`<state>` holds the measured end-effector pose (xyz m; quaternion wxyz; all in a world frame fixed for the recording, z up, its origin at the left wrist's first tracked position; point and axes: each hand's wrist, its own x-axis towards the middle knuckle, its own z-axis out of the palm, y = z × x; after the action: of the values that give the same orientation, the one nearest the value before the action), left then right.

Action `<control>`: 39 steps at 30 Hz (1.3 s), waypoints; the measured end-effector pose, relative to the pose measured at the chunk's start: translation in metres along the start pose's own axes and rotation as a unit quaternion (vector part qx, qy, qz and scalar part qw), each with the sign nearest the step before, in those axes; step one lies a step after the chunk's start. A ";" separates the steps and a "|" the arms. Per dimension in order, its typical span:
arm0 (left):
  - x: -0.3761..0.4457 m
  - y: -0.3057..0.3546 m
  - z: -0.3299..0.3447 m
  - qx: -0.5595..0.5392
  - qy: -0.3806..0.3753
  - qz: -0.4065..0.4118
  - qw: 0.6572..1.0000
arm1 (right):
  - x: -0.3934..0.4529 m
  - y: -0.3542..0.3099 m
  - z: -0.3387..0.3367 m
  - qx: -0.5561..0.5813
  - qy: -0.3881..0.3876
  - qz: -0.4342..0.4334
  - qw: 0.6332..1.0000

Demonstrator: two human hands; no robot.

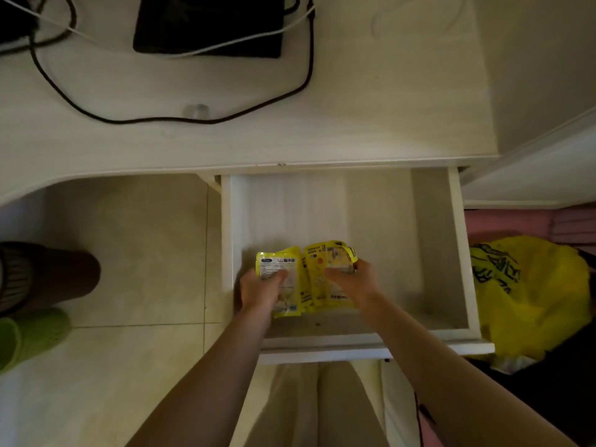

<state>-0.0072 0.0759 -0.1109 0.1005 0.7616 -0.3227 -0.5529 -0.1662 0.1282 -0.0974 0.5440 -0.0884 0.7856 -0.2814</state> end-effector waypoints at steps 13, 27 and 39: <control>0.013 -0.022 -0.005 0.176 0.000 0.036 0.984 | 0.015 0.038 -0.013 -0.134 -0.007 0.038 0.990; -0.061 -0.004 -0.037 0.221 0.001 0.137 0.966 | -0.055 0.001 -0.040 -0.288 -0.002 -0.054 0.956; -0.126 -0.037 -0.148 0.144 0.169 0.179 0.959 | -0.146 -0.055 0.057 -0.500 -0.093 -0.331 0.795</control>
<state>0.1188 0.1507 0.0229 0.1399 0.7801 -0.5082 -0.3371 -0.0667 0.1279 0.0358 0.3678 -0.6289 0.6850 -0.0028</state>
